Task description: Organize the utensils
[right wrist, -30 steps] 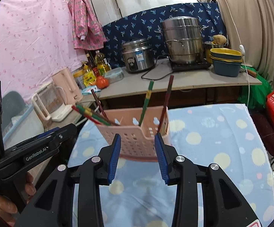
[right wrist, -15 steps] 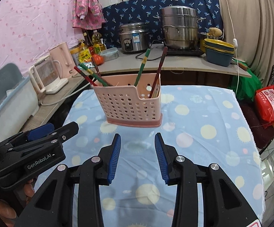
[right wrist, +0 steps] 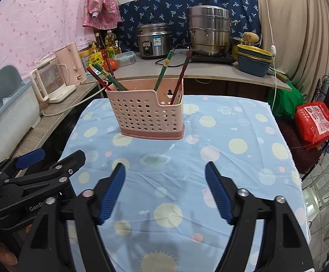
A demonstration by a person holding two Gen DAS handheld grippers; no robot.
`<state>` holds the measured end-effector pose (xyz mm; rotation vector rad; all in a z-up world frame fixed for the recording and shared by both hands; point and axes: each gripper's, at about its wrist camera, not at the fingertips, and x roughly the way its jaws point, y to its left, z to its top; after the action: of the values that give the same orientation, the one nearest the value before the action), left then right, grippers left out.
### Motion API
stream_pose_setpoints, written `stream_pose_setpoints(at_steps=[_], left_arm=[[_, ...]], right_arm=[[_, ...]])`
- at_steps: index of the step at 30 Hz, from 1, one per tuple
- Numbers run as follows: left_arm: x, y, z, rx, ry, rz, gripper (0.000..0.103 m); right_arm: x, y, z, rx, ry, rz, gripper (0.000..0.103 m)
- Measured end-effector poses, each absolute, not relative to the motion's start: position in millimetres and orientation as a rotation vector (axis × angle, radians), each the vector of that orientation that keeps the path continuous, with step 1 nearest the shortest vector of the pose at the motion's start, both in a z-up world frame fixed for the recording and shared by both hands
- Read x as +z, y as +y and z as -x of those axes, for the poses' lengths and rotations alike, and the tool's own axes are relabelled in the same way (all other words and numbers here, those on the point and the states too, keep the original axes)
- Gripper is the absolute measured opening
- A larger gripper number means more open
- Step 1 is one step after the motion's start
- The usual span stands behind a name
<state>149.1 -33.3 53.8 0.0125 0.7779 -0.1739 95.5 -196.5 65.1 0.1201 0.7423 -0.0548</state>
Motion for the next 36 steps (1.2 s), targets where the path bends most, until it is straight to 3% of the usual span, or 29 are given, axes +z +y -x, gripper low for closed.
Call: stream_pose_setpoints(at_steps=[2, 6, 8, 36], left_arm=[[52, -31, -147, -0.166, 0.783, -0.008, 0.093], [50, -30, -144, -0.155, 0.789, -0.02, 0.096], [48, -32, -142, -0.141, 0.786, -0.038, 0.096], [35, -30, -134, -0.082, 0.825, -0.064, 0.096]], right_arm=[[64, -198, -93, -0.057, 0.743, -0.123, 0.085], [63, -199, -90, -0.07, 0.749, -0.119, 0.087], [62, -199, -89, -0.08, 0.75, -0.115, 0.096], [50, -192, -77, -0.11, 0.762, -0.073, 0.096]])
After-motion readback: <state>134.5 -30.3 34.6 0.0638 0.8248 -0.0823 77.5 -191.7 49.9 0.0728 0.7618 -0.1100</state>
